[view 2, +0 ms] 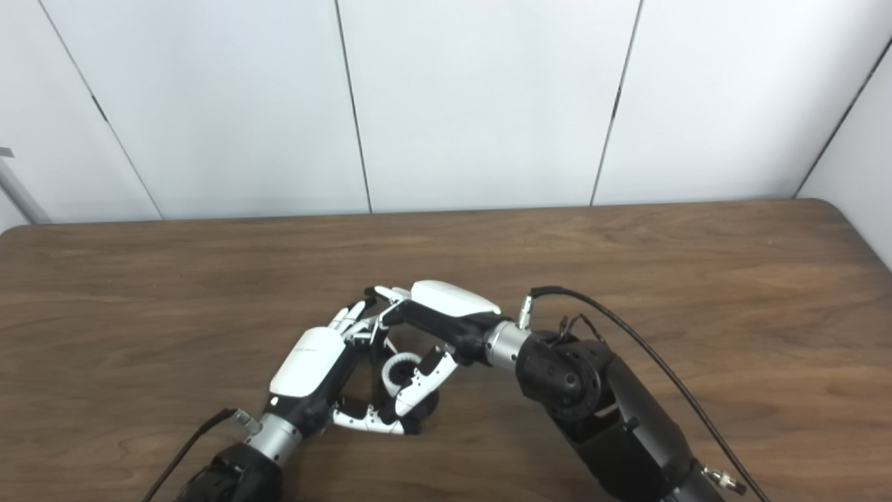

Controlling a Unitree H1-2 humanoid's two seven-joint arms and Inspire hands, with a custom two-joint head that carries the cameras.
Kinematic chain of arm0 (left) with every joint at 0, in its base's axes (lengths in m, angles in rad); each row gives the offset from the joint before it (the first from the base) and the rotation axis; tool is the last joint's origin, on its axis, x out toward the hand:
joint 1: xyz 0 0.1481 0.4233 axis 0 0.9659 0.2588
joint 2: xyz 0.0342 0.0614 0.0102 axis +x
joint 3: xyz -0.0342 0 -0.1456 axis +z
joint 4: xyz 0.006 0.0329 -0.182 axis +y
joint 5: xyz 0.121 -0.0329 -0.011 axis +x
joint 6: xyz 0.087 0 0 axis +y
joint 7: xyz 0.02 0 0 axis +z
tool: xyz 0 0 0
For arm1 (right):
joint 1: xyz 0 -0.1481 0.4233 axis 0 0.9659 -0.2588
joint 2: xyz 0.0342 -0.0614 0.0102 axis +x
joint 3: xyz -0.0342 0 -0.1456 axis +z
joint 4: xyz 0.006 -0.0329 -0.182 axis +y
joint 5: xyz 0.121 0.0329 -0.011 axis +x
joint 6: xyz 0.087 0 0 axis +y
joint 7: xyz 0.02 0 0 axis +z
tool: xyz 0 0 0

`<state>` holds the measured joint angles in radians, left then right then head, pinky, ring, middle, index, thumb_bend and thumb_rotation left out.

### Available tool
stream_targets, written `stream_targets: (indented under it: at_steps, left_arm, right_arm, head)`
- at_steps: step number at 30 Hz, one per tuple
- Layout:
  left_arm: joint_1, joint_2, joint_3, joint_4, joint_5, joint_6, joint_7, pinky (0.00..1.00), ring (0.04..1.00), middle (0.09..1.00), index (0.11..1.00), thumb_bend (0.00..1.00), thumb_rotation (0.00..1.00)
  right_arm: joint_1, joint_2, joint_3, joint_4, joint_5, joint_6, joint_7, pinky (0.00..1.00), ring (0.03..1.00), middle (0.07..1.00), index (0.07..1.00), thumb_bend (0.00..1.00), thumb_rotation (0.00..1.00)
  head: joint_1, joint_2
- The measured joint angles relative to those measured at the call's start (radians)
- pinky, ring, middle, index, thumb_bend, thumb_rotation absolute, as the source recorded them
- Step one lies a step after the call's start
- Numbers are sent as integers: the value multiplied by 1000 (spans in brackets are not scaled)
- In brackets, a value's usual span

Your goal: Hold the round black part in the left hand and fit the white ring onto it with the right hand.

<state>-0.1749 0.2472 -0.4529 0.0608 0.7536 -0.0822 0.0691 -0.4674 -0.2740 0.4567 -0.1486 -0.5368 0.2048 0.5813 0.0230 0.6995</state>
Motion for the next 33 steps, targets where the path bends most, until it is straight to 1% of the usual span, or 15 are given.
stream_targets:
  at_steps: [2, 5, 9, 12, 17, 19, 23, 25, 26, 27, 30, 33]
  left_arm:
    - [0, 0, 0, 0, 0, 0, 0, 1000, 1000, 870, 479, 522, 47]
    - [-2, 0, 0, 3, 0, -1, 0, 1000, 1000, 873, 479, 522, 47]
    - [-5, 1, 0, 8, 1, -5, 0, 1000, 1000, 872, 479, 522, 48]
    - [-13, 3, -5, 18, 12, -12, 5, 1000, 1000, 869, 478, 522, 47]
    - [-29, 8, -19, 45, 63, -34, 38, 1000, 999, 858, 478, 522, 48]
    - [-38, 8, -26, 58, 83, -44, 53, 1000, 999, 853, 479, 522, 48]
    - [-69, 8, -40, 105, 117, -63, 90, 1000, 995, 853, 479, 522, 49]
    - [-85, 7, -50, 128, 135, -74, 114, 1000, 994, 852, 479, 522, 49]
    - [-92, 5, -52, 138, 146, -79, 126, 1000, 995, 851, 479, 522, 49]
    - [-98, 3, -52, 146, 155, -79, 138, 1000, 996, 851, 479, 522, 49]
    - [-114, -3, -53, 177, 182, -78, 177, 1000, 1000, 859, 479, 523, 49]
    - [-126, -8, -53, 205, 196, -77, 209, 1000, 1000, 865, 480, 522, 49]
  right_arm:
    - [0, 0, -5, 0, 10, 1, 3, 1000, 1000, 1000, 931, 1000, 417]
    - [1, 0, -27, -3, 41, 1, 8, 1000, 1000, 1000, 986, 1000, 465]
    - [8, 1, -55, -17, 79, 1, 7, 1000, 1000, 1000, 1000, 1000, 508]
    - [31, 6, -81, -21, 100, 1, -3, 1000, 1000, 1000, 1000, 1000, 578]
    - [79, 20, -128, -20, 125, -17, -73, 1000, 1000, 1000, 1000, 1000, 654]
    - [83, 21, -147, -19, 135, -29, -101, 1000, 1000, 1000, 1000, 1000, 675]
    - [88, 21, -174, -22, 145, -52, -139, 1000, 1000, 1000, 1000, 1000, 711]
    - [106, 23, -200, -32, 160, -60, -164, 1000, 1000, 1000, 1000, 1000, 738]
    - [125, 24, -224, -42, 177, -72, -184, 999, 1000, 1000, 1000, 999, 761]
    - [147, 24, -250, -50, 198, -103, -204, 998, 1000, 1000, 1000, 998, 775]
    - [224, 22, -320, -60, 256, -163, -257, 911, 1000, 1000, 1000, 904, 781]
    - [331, 10, -372, -65, 297, -192, -287, 848, 979, 1000, 1000, 842, 765]
  head:
    - [-2, -2]
    - [-5, -9]
    - [-8, -12]
    - [-11, -18]
    - [-17, -31]
    - [-18, -34]
    - [-28, -52]
    - [-31, -58]
    - [-31, -64]
    - [-29, -64]
    - [-31, -72]
    - [-32, -80]
